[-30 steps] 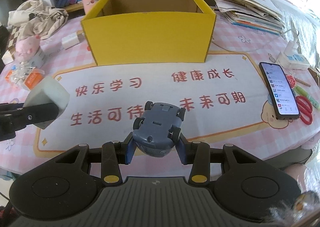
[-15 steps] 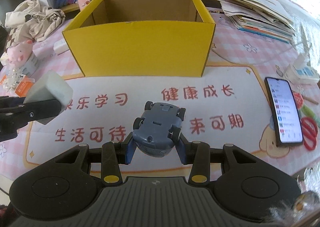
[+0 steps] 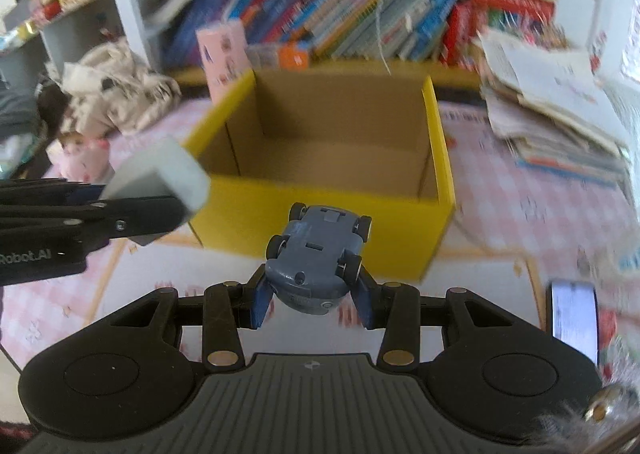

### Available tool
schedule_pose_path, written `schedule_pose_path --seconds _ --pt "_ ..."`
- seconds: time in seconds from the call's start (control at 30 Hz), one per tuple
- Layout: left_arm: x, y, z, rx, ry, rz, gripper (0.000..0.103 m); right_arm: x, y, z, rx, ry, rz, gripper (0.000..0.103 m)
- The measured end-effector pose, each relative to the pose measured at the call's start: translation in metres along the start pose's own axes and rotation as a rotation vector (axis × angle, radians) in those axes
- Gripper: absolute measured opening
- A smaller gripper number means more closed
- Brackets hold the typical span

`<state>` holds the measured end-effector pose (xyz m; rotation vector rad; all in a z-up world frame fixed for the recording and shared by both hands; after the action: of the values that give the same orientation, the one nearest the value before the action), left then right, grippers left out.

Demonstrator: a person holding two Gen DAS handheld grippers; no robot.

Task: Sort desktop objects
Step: 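Carry the sponge and car over the yellow box with both grippers, then open both grippers to drop the car and sponge into the yellow box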

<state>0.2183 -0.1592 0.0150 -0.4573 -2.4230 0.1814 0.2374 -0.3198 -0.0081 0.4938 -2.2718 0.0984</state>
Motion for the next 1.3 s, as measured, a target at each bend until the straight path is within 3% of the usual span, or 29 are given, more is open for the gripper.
schedule_pose_path --seconds 0.33,0.47,0.8,1.1,1.3 --pt "-0.021 0.0 -0.053 -0.06 -0.084 -0.089 0.033 -0.016 -0.013 -0.07 0.109 -0.105 -0.071 0.04" --pt "-0.049 0.006 -0.069 -0.087 -0.07 -0.13 0.033 -0.04 -0.021 -0.094 0.194 -0.111 -0.061 0.04" --pt "-0.132 0.015 -0.046 -0.244 0.153 -0.205 0.033 -0.141 -0.03 -0.084 0.494 0.159 -0.058 0.04" --pt "-0.164 0.026 -0.032 -0.28 0.285 -0.22 0.034 -0.181 -0.035 -0.079 0.543 0.305 -0.118 0.037" --pt "-0.17 0.026 -0.025 -0.283 0.321 -0.21 0.034 -0.188 -0.034 -0.075 0.555 0.358 -0.16 0.037"
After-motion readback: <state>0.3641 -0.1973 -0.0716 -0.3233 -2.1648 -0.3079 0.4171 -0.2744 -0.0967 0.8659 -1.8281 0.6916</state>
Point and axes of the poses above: each gripper's, at about its wrist camera, not at the fingertips, and x roughly against the way its jaws point, y to its left, z to its underside, the point moved 5 cm from there along -x, roughly the way its jaws point
